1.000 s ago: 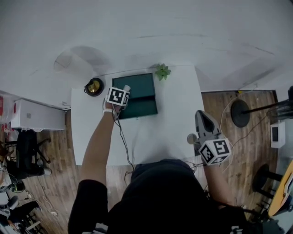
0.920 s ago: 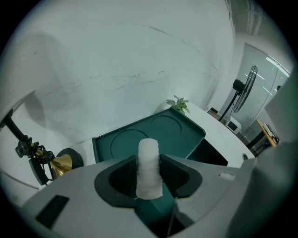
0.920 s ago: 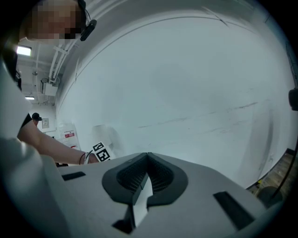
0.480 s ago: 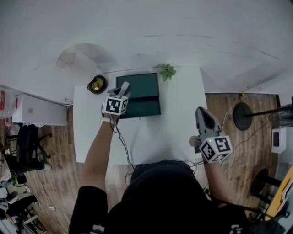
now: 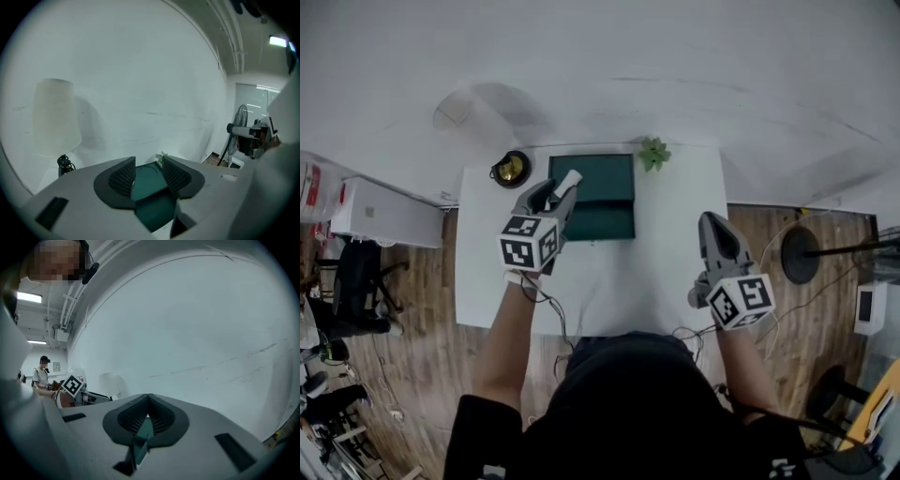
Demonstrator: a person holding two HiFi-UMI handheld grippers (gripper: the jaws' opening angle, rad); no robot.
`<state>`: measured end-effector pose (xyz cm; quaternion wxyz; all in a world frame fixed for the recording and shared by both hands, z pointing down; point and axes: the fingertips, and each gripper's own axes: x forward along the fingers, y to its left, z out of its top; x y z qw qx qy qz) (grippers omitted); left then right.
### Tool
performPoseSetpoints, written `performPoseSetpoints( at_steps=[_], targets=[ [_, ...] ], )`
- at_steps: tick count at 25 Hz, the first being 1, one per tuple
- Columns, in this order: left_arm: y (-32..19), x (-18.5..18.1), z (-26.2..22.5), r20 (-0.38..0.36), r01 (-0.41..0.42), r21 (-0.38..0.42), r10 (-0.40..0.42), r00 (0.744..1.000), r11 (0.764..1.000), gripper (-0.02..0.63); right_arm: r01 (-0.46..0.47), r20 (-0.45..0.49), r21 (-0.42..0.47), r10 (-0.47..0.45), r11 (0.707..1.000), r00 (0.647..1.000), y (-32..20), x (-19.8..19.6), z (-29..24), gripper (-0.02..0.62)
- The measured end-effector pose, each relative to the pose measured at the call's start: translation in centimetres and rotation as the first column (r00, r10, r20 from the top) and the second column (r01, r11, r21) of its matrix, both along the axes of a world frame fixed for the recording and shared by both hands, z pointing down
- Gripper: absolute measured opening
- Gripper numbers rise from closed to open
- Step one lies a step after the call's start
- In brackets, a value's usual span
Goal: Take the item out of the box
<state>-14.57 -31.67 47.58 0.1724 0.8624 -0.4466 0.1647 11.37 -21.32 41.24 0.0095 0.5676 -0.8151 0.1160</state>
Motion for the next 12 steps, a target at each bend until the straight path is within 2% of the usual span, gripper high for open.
performPoseSetpoints(
  at_steps=[4, 7, 9, 12],
  targets=[
    [2.2, 0.4, -6.3, -0.089, 0.050, 0.133, -0.038, 0.995, 0.990, 0.158, 0.019, 0.028, 0.031, -0.020, 0.999, 0.999, -0.5, -0.4, -1.6, 0.006],
    [4.0, 0.5, -11.4, -0.142, 0.096, 0.264, -0.060, 0.988, 0.960, 0.136, 0.031, 0.054, 0.058, -0.034, 0.998, 0.998, -0.9, -0.5, -3.2, 0.006],
    [5.0, 0.7, -13.8, -0.142, 0.103, 0.332, -0.058, 0.988, 0.938, 0.131, 0.036, 0.055, 0.091, -0.041, 0.995, 0.998, -1.0, -0.5, -4.7, 0.006],
    [6.0, 0.9, -16.5, -0.096, 0.096, 0.420, -0.061, 0.994, 0.903, 0.126, 0.029, 0.045, 0.157, -0.036, 0.987, 0.998, -0.9, -0.5, -7.3, 0.005]
  ],
)
